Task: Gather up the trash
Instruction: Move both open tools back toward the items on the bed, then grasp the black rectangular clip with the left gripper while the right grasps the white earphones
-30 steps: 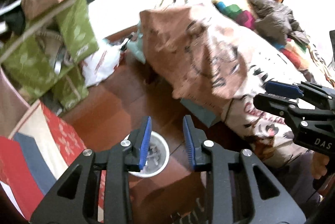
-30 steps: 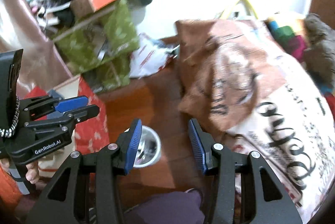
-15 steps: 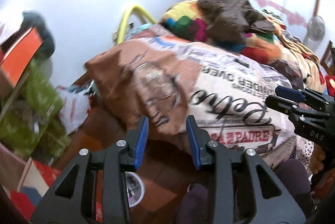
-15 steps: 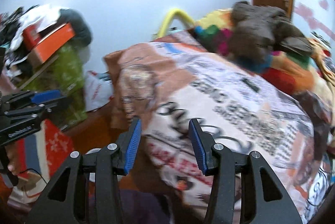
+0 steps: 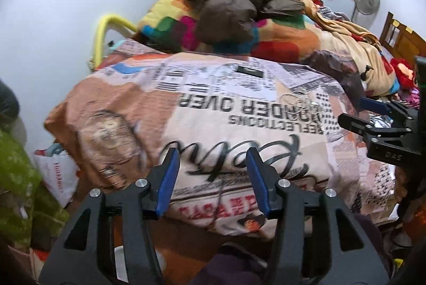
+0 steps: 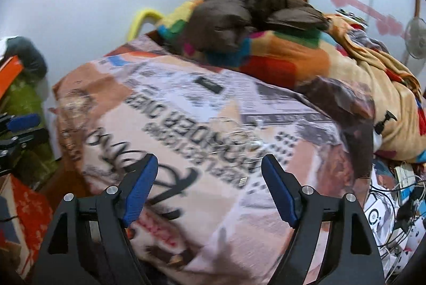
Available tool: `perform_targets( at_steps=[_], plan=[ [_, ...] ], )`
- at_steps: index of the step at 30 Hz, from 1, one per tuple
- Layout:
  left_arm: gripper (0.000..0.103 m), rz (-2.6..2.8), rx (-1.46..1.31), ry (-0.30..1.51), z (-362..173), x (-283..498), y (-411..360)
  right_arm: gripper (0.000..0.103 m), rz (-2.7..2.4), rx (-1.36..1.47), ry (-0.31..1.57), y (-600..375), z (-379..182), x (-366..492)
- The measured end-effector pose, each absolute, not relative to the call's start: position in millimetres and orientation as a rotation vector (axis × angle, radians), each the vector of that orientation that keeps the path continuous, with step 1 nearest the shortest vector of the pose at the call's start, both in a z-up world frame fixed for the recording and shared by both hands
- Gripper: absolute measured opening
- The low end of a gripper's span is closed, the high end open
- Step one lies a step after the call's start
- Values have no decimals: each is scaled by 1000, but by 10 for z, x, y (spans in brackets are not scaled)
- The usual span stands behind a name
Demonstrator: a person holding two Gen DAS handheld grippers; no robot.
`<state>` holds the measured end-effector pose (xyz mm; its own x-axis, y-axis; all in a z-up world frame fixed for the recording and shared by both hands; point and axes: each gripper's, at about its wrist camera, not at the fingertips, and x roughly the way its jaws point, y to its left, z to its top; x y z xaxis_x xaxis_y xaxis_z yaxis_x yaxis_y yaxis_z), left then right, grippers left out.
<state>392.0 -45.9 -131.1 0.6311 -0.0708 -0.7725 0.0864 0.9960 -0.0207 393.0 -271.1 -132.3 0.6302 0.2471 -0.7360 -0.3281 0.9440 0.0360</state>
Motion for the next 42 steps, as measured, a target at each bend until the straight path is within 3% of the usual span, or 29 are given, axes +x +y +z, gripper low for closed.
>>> perform_targets(
  at_steps=[12,20,25,28,30,33,42],
  plan=[
    [51,-188,-59,974,-1839,4738,-786,77,317,39,1017,-3027,-1995,4789],
    [51,-225,-173,1028,-2054,5358,-842,76,332,25,1031,-2820,-2199,4982],
    [51,-229,-192,1021,-2067,5728,-948,64,267,-91,965,-2708,-2230,4891],
    [51,-218,-165,1014,-2106,5975,-1043,34,265,-112,939,-2736,-2215,4847],
    [51,-211,-179,1028,-2175,6161,-1099,21,281,-112,942,-2775,-2190,4835],
    [51,-208,-263,1054,-2296,6447,-1157,14,309,-94,946,-2844,-2163,4851],
    [51,-62,-398,1082,-2567,6948,-1219,14,305,-30,924,-3117,-2070,4896]
  ],
)
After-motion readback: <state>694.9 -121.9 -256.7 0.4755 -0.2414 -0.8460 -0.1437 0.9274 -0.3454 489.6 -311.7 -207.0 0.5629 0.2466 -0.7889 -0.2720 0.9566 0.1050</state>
